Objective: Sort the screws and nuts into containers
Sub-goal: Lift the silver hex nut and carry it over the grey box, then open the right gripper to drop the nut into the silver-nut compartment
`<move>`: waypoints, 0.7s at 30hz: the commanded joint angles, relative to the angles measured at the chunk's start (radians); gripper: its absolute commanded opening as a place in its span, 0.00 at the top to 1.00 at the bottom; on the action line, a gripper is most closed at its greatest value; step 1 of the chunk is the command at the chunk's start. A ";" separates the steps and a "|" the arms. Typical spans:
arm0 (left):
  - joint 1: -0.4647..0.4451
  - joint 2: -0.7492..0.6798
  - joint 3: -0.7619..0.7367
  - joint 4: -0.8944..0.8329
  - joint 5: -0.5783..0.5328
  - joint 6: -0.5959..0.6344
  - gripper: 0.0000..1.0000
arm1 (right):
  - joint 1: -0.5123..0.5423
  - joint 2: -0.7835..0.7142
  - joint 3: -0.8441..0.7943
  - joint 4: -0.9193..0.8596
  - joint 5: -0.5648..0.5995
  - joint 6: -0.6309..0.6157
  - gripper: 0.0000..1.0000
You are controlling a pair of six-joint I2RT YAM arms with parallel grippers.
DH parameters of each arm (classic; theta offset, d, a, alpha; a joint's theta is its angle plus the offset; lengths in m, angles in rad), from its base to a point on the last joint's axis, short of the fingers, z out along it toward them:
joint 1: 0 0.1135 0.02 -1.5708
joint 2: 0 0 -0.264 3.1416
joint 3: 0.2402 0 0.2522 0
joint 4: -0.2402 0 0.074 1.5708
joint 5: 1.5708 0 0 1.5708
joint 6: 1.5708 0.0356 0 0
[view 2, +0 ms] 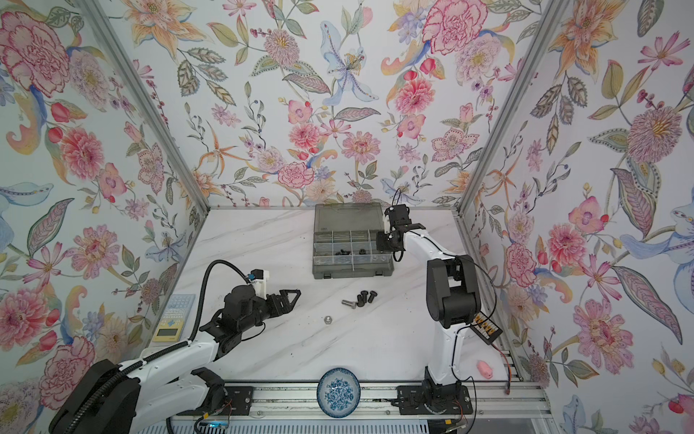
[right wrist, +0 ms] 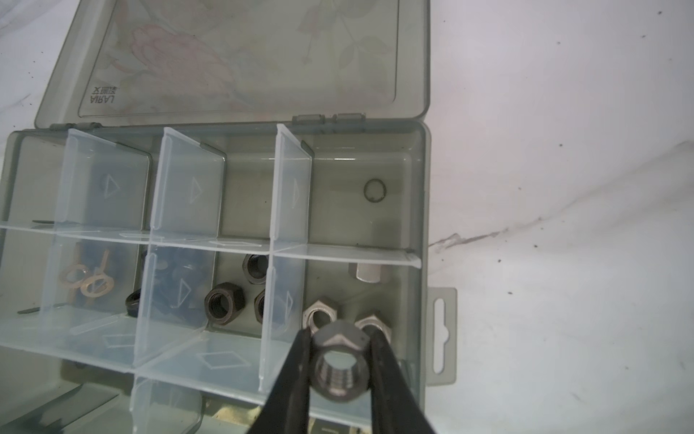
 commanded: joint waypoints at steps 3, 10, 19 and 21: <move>0.010 -0.023 0.011 -0.019 -0.010 -0.003 0.01 | 0.001 0.032 0.027 -0.023 0.012 0.004 0.83; 0.011 -0.025 0.003 -0.011 -0.010 -0.006 0.01 | 0.002 0.045 0.030 -0.026 0.015 0.006 0.78; 0.010 -0.006 0.000 0.015 0.003 -0.008 0.01 | 0.007 0.018 0.025 -0.032 0.029 -0.017 0.54; 0.010 0.000 -0.001 0.031 0.013 -0.009 0.01 | 0.008 0.000 0.021 -0.033 0.024 -0.029 0.53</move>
